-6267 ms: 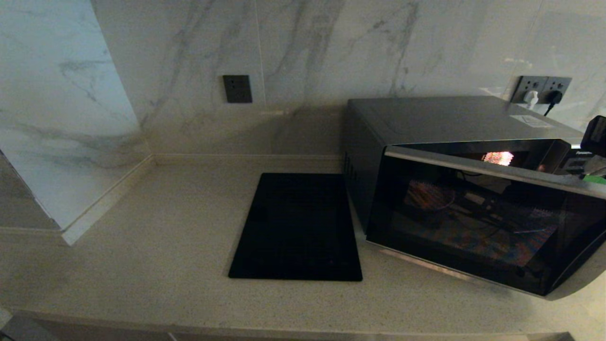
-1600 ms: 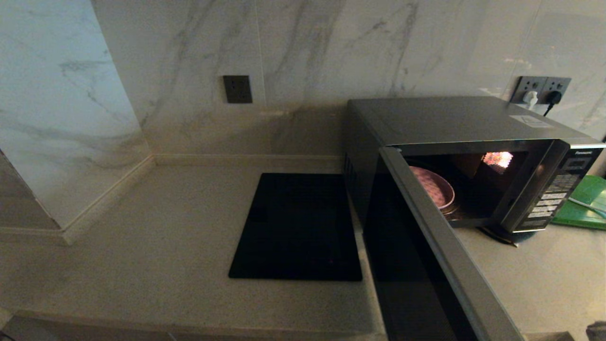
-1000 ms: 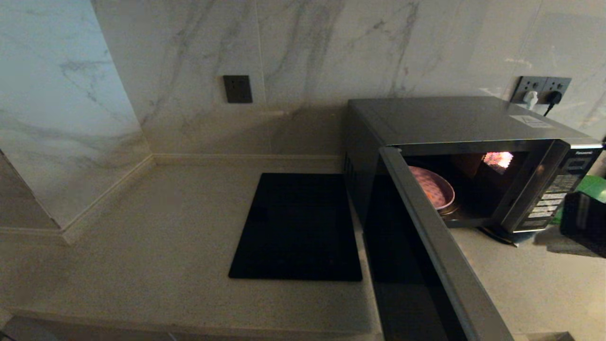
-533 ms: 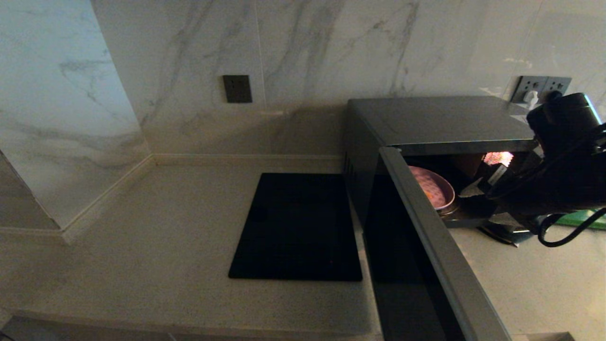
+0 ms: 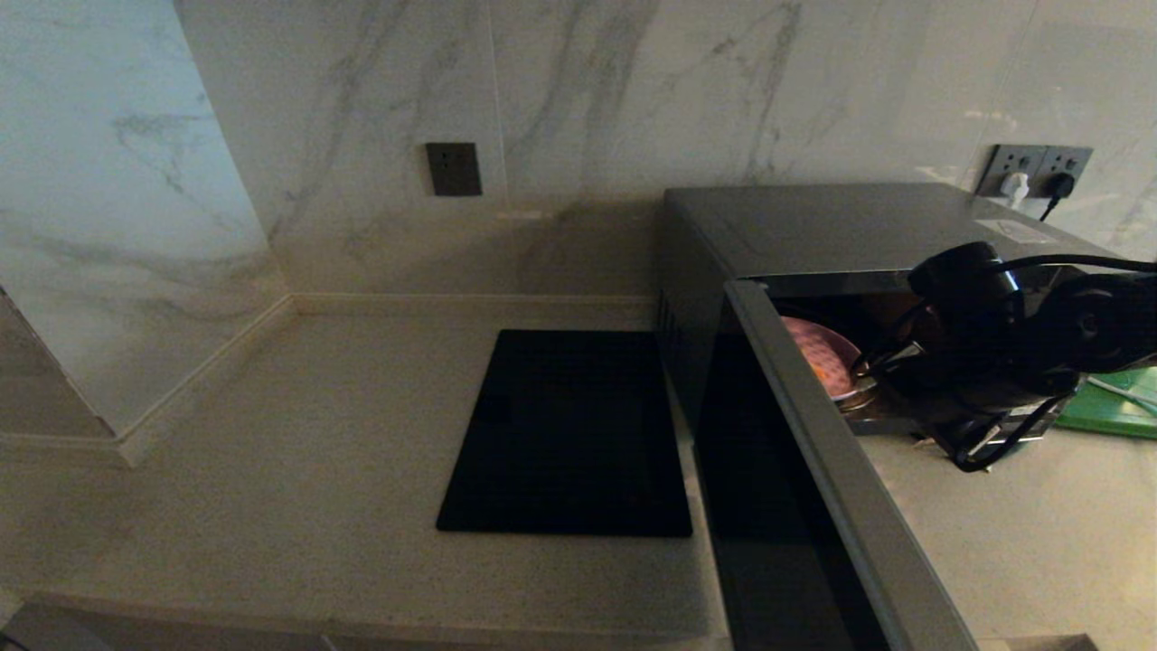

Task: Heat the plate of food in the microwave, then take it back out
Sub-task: Take the plate out of the microwave

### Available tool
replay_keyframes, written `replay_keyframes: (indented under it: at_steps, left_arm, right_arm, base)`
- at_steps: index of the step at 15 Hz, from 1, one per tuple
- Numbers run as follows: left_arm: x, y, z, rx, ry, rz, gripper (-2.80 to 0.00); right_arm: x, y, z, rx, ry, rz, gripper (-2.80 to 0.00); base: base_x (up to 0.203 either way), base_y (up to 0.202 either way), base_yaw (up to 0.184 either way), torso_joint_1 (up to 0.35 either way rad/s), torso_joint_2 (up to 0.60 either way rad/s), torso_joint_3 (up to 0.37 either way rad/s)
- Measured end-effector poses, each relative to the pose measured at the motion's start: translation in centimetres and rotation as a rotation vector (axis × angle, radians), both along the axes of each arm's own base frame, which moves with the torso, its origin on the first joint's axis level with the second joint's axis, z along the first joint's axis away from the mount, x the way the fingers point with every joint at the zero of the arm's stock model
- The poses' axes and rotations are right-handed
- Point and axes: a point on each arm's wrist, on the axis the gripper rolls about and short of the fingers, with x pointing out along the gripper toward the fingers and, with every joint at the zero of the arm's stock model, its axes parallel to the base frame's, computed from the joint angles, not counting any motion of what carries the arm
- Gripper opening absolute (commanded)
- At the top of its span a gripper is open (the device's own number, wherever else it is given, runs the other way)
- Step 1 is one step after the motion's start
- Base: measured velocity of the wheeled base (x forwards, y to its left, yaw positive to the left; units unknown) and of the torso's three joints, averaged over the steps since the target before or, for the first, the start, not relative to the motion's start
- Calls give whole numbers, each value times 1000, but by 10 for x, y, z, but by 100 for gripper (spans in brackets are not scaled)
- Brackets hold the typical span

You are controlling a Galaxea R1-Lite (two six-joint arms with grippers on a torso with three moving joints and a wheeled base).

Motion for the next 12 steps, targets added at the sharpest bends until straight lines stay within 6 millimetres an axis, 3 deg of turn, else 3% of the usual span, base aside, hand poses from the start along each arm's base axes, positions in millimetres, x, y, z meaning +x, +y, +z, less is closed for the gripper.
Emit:
replay_keyframes:
  at_steps: [3,12]
  left_arm:
    - [0,0,0,0,0,0,-280]
    - [0,0,0,0,0,0,-280]
  right_arm:
    - [13,1,-11,3,20,-11,0]
    - [58,-2,-13,-31,-44,-56,0]
  base:
    - [0,0,0,0,0,0]
    - [0,0,0,0,0,0]
